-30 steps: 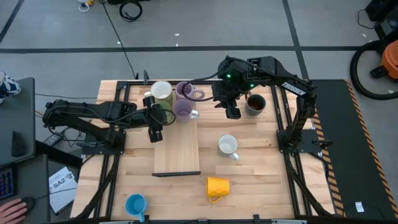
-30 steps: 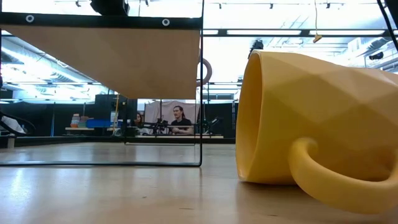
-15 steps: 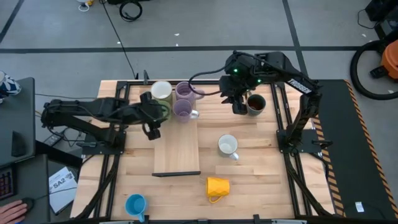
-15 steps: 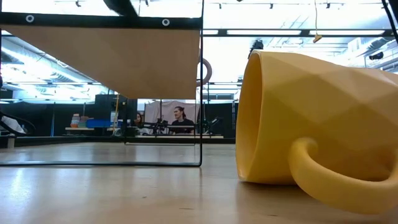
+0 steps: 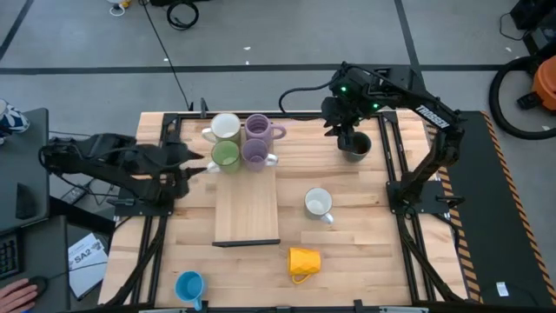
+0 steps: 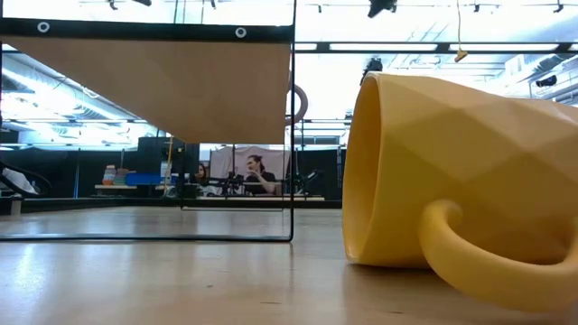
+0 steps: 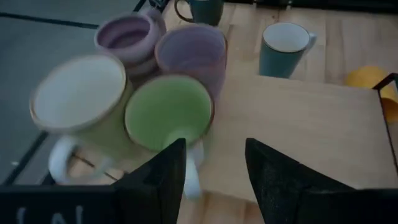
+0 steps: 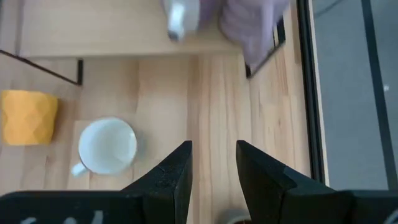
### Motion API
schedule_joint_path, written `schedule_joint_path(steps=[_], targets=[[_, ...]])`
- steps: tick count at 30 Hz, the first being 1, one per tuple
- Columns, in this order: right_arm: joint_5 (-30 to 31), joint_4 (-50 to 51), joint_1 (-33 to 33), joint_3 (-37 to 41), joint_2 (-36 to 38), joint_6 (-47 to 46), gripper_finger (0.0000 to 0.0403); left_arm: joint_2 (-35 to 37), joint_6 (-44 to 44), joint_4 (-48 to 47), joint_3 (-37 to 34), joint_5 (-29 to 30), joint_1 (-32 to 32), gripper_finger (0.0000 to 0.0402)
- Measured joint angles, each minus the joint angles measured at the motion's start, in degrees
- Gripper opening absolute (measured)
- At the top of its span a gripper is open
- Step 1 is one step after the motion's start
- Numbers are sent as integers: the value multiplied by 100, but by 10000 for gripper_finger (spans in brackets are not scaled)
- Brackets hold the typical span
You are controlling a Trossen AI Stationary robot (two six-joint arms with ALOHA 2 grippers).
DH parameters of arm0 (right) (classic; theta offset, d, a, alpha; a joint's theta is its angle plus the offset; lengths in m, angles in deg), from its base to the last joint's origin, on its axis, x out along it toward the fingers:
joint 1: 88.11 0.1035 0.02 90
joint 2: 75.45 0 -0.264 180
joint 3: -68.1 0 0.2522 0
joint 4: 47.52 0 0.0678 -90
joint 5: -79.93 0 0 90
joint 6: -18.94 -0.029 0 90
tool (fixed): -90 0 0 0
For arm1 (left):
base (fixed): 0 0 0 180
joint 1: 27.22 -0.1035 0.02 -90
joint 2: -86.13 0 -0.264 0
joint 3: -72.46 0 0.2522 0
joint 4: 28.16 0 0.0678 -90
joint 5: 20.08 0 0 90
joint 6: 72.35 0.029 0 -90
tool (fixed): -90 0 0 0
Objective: Place coffee mugs
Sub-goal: Put the blue patterned mug on the shelf
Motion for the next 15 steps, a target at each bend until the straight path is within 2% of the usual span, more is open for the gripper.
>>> schedule_joint_path(steps=[7,15], targets=[[0,-670,-335,1534,701,-51,129,878,-834,61,-1019,235,315,172],[4,-750,-538,3121,1382,-59,129,1382,-1602,74,-2016,258,345,172]])
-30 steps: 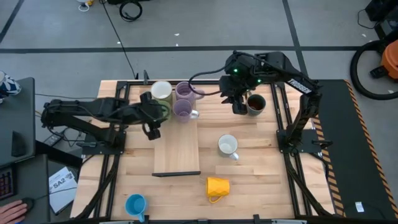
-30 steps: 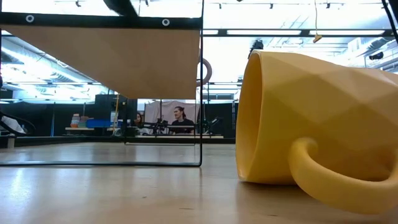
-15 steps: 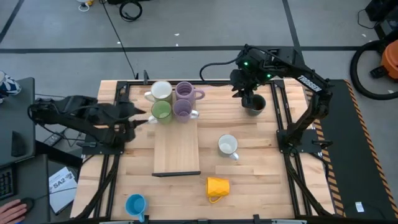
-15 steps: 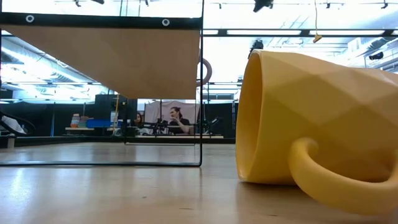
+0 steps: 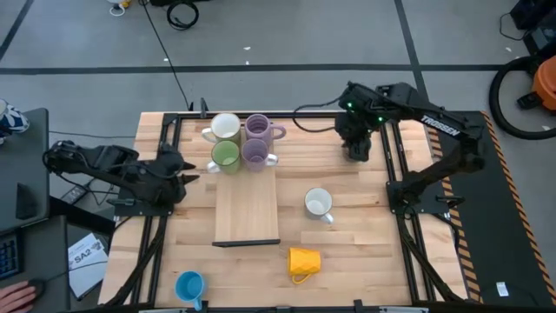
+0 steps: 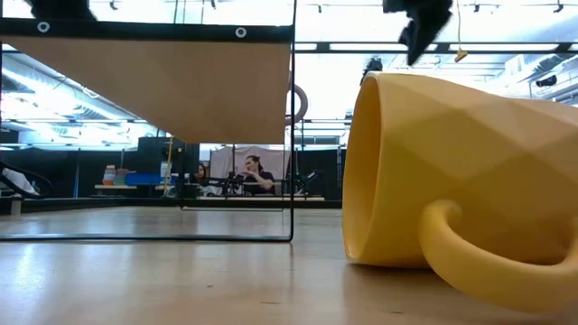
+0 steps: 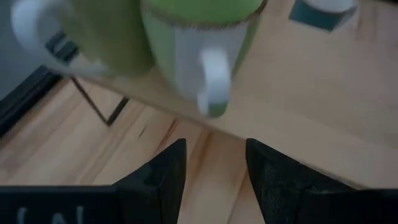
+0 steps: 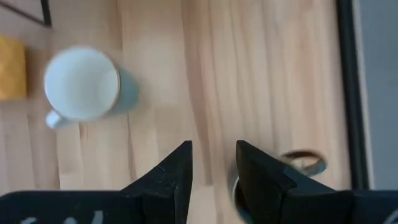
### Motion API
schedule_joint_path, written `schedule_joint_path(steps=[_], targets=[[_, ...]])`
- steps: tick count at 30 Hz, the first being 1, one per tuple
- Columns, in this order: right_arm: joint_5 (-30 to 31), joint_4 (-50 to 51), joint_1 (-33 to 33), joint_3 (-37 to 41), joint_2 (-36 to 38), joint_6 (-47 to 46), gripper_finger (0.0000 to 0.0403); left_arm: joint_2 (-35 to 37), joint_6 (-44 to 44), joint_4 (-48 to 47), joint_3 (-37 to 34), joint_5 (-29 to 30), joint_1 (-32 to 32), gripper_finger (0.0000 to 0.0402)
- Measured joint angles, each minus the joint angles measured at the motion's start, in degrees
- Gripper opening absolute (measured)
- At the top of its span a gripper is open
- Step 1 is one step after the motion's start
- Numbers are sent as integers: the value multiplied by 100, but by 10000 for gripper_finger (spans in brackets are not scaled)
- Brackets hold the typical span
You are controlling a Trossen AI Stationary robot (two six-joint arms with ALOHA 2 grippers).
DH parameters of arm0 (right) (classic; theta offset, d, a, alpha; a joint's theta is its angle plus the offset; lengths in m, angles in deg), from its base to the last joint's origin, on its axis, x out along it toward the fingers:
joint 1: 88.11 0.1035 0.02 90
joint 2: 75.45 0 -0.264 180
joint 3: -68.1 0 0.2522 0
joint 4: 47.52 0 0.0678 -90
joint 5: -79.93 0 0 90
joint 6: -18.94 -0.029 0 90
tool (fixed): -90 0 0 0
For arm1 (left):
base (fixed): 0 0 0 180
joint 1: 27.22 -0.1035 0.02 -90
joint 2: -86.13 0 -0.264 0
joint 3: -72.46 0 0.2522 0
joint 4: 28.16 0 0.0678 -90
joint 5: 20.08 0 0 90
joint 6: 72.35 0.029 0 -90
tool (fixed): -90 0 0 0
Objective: Place coffee mugs
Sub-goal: Put the blue patterned mug on the shelf
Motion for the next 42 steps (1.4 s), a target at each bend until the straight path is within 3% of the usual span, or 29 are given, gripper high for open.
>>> schedule_joint_path(steps=[6,17,35,42], targets=[[505,-316,-88,1092,367,10,129,24,-253,273,-391,37,-2,172],[1207,-716,-265,2664,518,155,129,22,-251,554,-459,39,-2,172],[1957,-1705,-278,3604,518,152,129,18,-242,552,-459,37,-3,172],[1977,-1963,-280,3778,518,68,116,18,-242,552,-459,37,-4,172]])
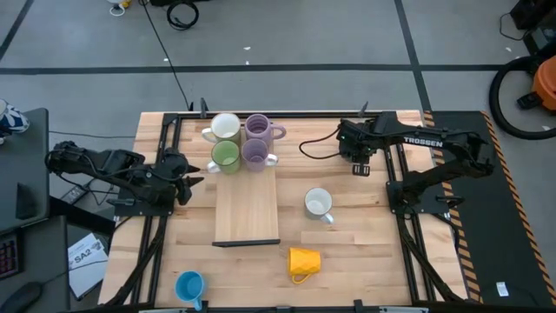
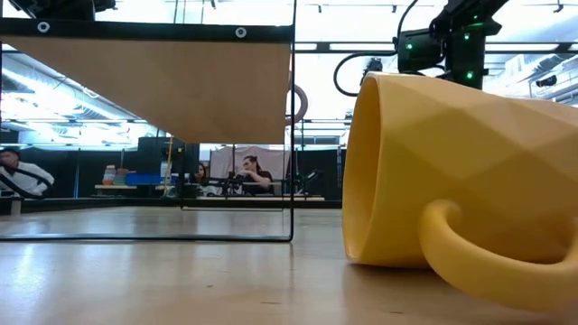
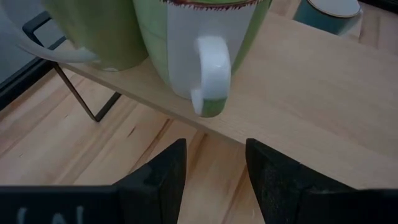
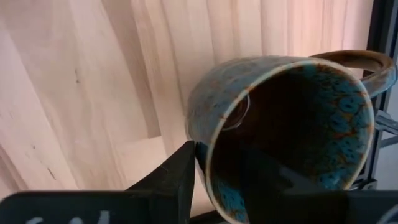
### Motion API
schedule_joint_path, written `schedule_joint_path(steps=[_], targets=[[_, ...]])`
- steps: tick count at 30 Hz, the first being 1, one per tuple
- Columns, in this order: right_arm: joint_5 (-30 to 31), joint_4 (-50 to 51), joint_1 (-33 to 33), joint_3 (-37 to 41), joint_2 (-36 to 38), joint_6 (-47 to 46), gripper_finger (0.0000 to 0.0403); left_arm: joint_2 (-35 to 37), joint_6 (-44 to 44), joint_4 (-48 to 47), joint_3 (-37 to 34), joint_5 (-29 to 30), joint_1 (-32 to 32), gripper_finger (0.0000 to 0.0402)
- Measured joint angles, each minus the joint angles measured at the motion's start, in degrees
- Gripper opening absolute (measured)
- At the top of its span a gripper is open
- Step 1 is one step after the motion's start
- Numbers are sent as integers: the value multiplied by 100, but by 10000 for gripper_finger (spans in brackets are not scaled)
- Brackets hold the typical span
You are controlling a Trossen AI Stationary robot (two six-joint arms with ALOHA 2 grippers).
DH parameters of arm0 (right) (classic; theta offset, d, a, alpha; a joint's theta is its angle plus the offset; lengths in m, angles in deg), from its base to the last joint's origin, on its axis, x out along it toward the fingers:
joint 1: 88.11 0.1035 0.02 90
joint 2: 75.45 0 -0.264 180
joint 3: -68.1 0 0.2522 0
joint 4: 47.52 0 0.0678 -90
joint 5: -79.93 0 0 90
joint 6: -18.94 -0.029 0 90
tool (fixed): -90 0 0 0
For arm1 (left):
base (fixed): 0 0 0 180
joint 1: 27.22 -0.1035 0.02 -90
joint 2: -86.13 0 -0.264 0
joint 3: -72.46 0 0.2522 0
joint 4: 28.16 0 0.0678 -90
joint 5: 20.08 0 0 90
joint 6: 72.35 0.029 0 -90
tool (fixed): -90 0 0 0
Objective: Place coffee mugs
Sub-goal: Put the blue patterned mug on the shelf
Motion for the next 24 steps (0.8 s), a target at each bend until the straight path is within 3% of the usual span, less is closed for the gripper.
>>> schedule_joint_path(steps=[8,16,24], targets=[[-122,-16,-7,0,-1,-423,23,0,5,45,0,0,1,172],[-517,-349,-9,-21,-3,-1701,38,0,4,66,0,0,0,172],[-616,-625,-15,-240,-11,-4298,25,0,2,63,0,-2,2,172]])
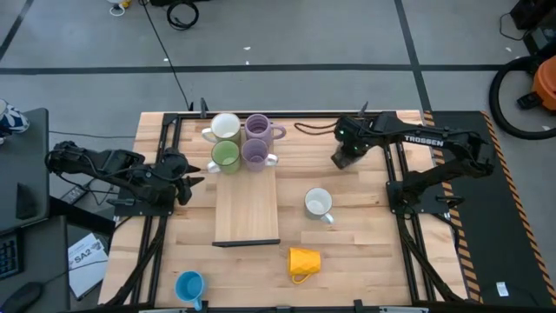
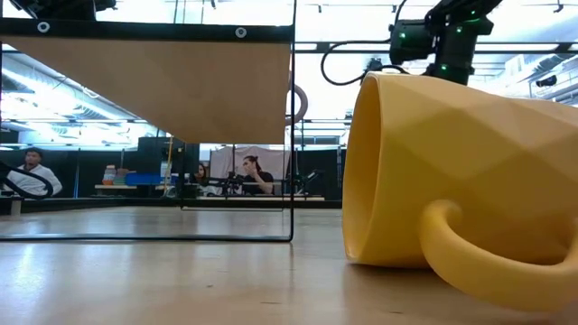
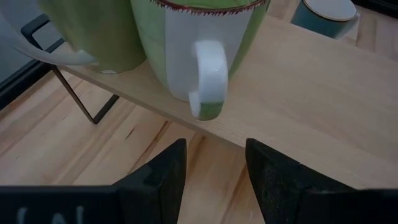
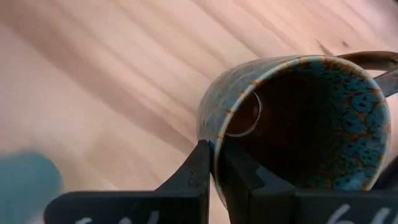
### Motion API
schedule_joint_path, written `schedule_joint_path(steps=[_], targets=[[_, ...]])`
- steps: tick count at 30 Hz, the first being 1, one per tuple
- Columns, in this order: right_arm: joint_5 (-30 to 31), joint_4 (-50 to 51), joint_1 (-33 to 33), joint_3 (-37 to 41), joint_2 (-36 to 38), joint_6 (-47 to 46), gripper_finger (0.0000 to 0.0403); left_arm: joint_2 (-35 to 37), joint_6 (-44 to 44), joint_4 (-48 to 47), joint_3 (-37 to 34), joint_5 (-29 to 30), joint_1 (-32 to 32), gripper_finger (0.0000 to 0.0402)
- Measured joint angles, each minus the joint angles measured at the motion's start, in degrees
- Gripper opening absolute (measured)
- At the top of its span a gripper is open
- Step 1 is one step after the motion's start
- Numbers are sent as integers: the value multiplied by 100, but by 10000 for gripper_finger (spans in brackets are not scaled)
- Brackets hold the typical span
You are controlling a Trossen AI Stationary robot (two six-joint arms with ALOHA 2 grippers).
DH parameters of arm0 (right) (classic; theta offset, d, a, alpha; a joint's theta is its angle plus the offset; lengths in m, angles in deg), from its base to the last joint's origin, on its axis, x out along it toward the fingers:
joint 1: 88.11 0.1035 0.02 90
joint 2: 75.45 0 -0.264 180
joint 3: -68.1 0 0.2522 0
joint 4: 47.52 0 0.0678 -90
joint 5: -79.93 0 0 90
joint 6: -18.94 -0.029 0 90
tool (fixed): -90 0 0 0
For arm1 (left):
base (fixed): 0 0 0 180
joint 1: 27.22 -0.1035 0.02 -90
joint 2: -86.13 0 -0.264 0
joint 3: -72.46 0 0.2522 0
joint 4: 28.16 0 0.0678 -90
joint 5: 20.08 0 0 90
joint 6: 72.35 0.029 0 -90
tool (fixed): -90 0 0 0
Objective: Place coffee mugs
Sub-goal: Put the blue patterned mug on the shelf
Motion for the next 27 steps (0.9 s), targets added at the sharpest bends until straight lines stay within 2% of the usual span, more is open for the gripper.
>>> schedule_joint_path(steps=[5,9,20,27], targets=[[67,-66,-53,-24,-68,-1086,34,-2,-2,0,2,0,-2,172],[108,-189,-71,-49,-230,-1552,34,-2,-2,-1,2,-6,0,172],[128,-974,-155,-1,-372,-1621,63,-2,-2,-4,2,-24,-2,172],[51,-1045,-258,0,-369,-1619,79,-2,-2,-7,2,-24,-2,172]])
